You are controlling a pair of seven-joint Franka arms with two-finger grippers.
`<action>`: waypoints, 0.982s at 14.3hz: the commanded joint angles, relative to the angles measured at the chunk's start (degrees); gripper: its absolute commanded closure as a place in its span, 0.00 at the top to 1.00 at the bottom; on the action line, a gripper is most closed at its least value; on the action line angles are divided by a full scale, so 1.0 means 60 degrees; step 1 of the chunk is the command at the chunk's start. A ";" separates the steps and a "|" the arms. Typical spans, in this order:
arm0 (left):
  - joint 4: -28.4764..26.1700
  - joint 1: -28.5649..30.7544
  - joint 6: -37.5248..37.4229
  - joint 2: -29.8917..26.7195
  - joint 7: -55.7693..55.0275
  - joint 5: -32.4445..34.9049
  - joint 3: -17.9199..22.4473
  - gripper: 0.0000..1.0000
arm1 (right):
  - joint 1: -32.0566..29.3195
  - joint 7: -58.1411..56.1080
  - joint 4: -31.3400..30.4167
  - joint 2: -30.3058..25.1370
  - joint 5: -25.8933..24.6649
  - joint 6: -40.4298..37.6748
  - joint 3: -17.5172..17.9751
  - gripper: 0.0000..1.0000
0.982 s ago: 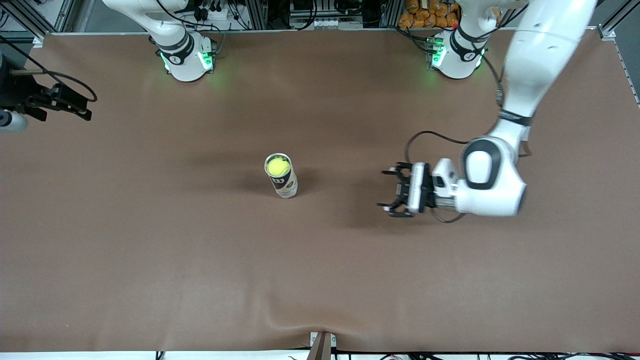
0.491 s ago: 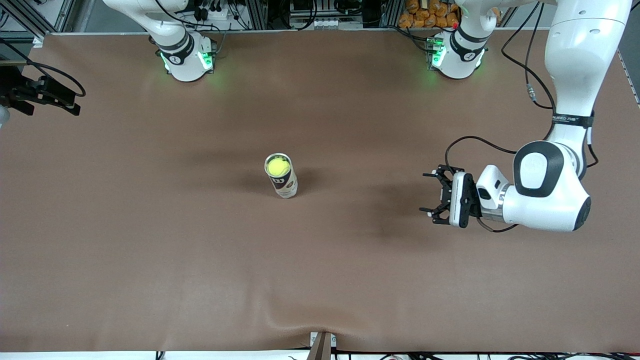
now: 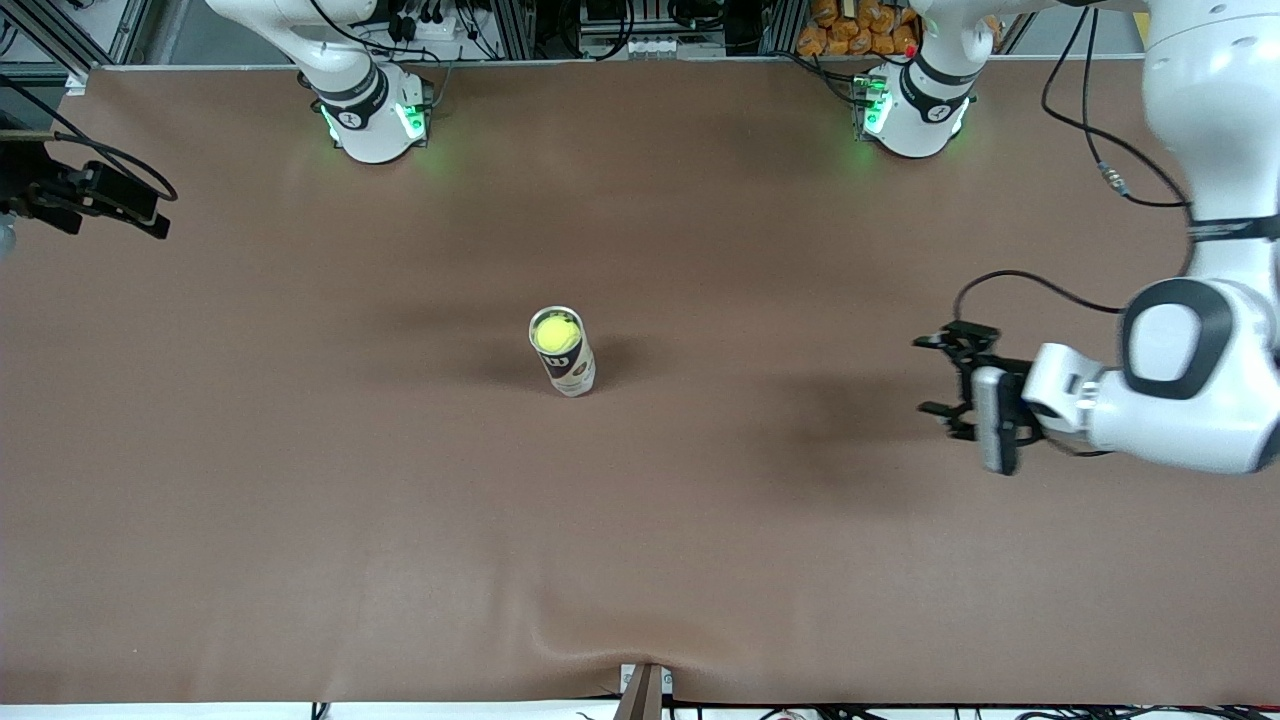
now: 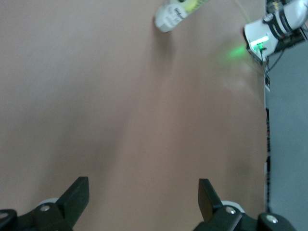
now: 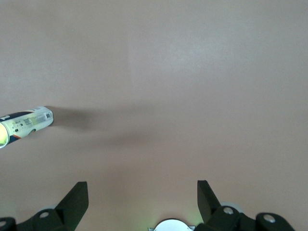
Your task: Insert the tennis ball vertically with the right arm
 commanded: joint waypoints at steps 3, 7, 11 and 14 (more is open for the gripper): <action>0.0130 -0.1003 -0.0637 -0.1026 -0.1375 0.0973 0.1709 1.00 | -0.0138 0.0111 0.0129 0.0176 0.0110 0.0067 0.0090 1.00; 0.0189 -0.1414 -0.0769 -0.2561 -0.4030 0.4264 0.0924 1.00 | -0.0241 -0.0969 0.0055 0.0235 -0.0123 0.0287 0.0076 1.00; 0.0145 -0.1281 -0.0929 -0.3778 -0.6942 0.4563 0.0977 1.00 | -0.0284 -0.1106 0.0055 0.0235 -0.0476 0.0331 0.0075 1.00; 0.0160 -0.1282 -0.1544 -0.4511 -0.9004 0.4828 0.0962 1.00 | -0.0402 -0.1091 0.0055 0.0338 -0.0330 0.0404 0.0090 1.00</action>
